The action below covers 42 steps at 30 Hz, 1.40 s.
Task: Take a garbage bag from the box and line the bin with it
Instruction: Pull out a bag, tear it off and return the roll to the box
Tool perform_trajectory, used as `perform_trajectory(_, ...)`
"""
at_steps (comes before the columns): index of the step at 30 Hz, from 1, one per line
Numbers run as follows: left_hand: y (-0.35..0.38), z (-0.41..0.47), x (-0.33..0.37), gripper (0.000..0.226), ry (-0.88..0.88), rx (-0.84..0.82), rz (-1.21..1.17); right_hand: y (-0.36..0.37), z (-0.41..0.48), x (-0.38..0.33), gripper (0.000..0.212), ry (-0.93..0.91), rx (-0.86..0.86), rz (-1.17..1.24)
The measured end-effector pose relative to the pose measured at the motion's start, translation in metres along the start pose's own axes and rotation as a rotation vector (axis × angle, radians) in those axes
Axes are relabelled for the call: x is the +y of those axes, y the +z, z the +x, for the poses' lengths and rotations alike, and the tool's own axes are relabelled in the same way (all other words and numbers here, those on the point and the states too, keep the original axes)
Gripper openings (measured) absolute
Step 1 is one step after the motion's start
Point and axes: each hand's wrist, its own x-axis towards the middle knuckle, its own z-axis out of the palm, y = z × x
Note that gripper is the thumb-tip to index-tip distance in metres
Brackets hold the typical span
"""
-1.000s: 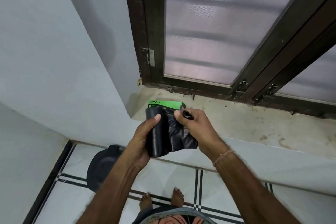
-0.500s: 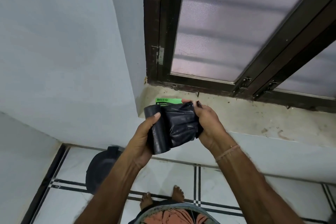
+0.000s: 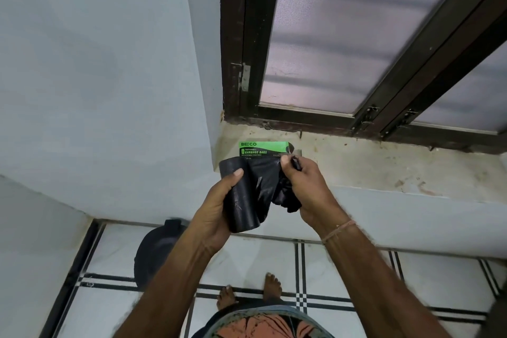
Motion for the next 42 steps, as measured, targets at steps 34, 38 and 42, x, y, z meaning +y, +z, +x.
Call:
perform_trajectory(34,-0.019,-0.007,-0.005,0.067,0.007,-0.063,-0.028,0.005,-0.017,0.002,0.054,0.107,-0.084,0.016)
perform_trajectory(38,-0.025,-0.004,-0.007,0.069,-0.003,-0.082,-0.054,0.006,-0.021,0.003,0.046,0.088,-0.145,-0.105)
perform_trajectory(42,-0.024,-0.007,-0.005,0.07,-0.016,-0.023,-0.074,0.009,-0.021,-0.001,0.028,0.096,-0.11,-0.085)
